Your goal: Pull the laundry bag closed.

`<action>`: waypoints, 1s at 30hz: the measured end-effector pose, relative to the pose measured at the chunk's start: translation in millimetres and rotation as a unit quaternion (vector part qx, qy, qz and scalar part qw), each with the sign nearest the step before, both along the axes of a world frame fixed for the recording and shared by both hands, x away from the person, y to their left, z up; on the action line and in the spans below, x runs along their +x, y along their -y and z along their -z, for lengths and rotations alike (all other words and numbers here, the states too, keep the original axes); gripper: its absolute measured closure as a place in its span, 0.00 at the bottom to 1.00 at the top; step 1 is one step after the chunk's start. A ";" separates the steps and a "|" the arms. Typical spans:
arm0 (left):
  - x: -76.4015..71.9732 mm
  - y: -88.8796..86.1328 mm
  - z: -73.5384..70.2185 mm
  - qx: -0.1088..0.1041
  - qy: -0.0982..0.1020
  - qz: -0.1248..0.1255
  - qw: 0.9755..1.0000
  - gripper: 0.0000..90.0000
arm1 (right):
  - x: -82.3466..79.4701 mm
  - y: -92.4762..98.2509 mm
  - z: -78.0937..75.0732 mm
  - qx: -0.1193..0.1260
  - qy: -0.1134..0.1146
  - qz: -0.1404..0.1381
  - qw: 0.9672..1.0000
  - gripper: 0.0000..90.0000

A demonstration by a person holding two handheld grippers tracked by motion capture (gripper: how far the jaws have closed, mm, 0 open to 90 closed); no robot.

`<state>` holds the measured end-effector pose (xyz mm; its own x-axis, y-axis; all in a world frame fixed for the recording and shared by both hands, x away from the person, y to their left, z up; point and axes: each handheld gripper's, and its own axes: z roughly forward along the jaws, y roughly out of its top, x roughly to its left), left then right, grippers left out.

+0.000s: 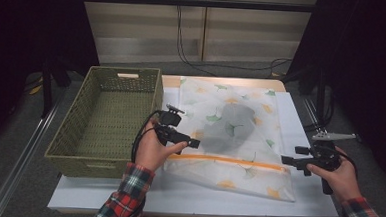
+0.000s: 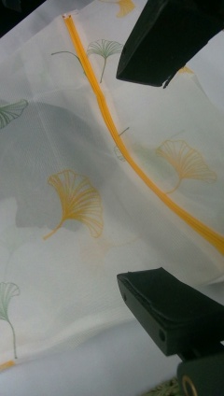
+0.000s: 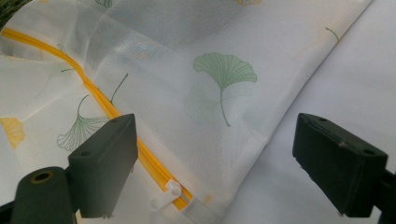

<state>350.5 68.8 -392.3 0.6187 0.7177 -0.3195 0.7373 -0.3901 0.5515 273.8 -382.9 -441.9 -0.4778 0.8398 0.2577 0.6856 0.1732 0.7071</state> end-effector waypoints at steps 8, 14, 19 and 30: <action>-1.6 5.8 8.3 -0.011 0.000 0.003 1.000 0.03 | -0.5 -3.6 1.1 -0.005 0.001 -0.006 1.000 0.13; -3.7 9.7 11.3 -0.021 0.019 0.003 1.000 0.03 | -0.5 -3.8 3.0 -0.008 0.000 -0.009 1.000 0.11; -5.2 12.0 14.9 -0.024 0.022 0.008 0.999 0.03 | -1.1 -2.6 4.1 -0.008 -0.001 -0.005 1.000 0.10; -9.1 21.3 28.8 -0.008 0.028 0.021 0.999 0.03 | -1.2 -5.6 9.8 -0.023 -0.004 -0.019 1.000 0.09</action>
